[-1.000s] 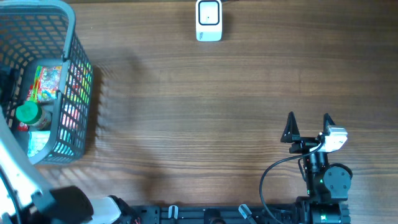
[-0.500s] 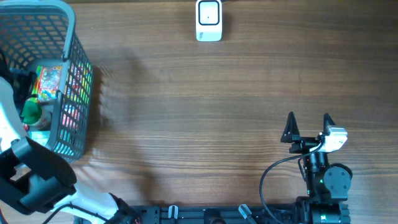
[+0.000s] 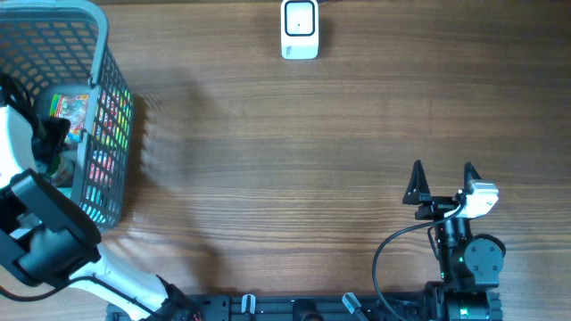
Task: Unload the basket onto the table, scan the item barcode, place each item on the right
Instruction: 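Reach the left gripper into the basket and grasp the green-lidded jar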
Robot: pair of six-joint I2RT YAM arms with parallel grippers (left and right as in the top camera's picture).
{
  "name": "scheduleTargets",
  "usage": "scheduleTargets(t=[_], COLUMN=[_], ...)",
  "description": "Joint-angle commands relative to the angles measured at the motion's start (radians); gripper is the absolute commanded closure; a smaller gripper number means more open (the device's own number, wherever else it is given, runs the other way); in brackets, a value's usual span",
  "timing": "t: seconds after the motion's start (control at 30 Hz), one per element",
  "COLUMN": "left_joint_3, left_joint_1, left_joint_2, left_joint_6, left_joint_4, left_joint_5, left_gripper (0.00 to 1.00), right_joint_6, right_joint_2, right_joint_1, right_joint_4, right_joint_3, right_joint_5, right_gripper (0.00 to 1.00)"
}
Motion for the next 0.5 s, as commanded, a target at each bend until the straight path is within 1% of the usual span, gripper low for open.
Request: scheduleTargets(t=[0.0,0.2,0.3,0.37,0.43,0.47], left_joint_3=[-0.016,-0.017,-0.025,-0.053,-0.086,-0.103], left_joint_1=[0.018,0.023,0.023,0.023,0.023,0.023], left_joint_2=[0.026,0.030,0.030,0.030,0.030,0.030], left_joint_6=[0.012,0.031,0.031,0.031,0.031,0.031], left_joint_4=[0.031,0.100,0.111,0.136,0.154,0.156], left_joint_5=[-0.021,-0.020,-0.020,-0.020,-0.020,-0.020], left_gripper=[0.00,0.00,0.07,0.12,0.15,0.19], right_joint_6=[-0.018,-0.018,-0.017,-0.018,-0.018,-0.018], right_joint_2=[0.001,0.001,0.001,0.001,0.001,0.001], right_joint_1=[0.004,0.004,0.004,0.004,0.004,0.004], right_joint_4=[0.003,0.003,0.003,0.003,0.003,0.003], right_joint_3=[-0.001,-0.001,-0.001,-0.001,-0.001,-0.001], right_joint_5=[0.016,0.016,0.016,0.016,0.016,0.016], right_gripper=[0.00,0.00,0.00,0.00,0.00,0.00])
